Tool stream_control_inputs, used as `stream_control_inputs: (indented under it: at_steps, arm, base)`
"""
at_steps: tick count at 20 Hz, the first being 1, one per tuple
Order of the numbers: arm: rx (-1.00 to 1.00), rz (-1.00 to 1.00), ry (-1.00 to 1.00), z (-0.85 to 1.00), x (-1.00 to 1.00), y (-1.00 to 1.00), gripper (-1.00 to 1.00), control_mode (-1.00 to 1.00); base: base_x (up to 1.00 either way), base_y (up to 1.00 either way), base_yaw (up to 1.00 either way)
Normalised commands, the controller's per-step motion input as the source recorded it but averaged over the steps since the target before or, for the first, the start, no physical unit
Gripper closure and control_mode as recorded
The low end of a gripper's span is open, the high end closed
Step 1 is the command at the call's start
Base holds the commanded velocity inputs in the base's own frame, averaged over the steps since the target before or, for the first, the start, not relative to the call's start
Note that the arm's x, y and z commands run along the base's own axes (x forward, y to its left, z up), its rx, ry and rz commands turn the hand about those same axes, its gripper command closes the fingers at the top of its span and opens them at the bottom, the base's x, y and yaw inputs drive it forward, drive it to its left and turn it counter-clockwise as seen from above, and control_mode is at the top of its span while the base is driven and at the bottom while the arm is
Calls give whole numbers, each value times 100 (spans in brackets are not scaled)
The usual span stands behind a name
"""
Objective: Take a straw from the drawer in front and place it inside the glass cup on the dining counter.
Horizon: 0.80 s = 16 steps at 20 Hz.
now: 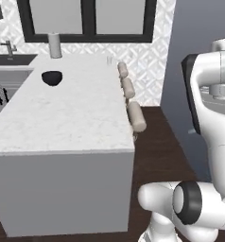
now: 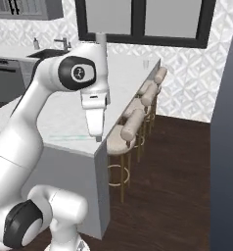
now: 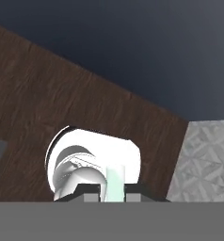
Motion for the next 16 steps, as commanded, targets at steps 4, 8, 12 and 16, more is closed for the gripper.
stream_control_inputs:
  at_steps: [4, 8, 12, 16]
  arm:
    - [0, 0, 0, 0, 0, 0, 100, 100]
    - [0, 0, 0, 0, 0, 0, 100, 100]
    - [0, 0, 0, 0, 0, 0, 100, 100]
    - [0, 0, 0, 0, 0, 0, 100, 100]
  base:
    - [75, -85, 45]
    - [74, -85, 45]
    - [65, -86, 45]
    - [49, -86, 47]
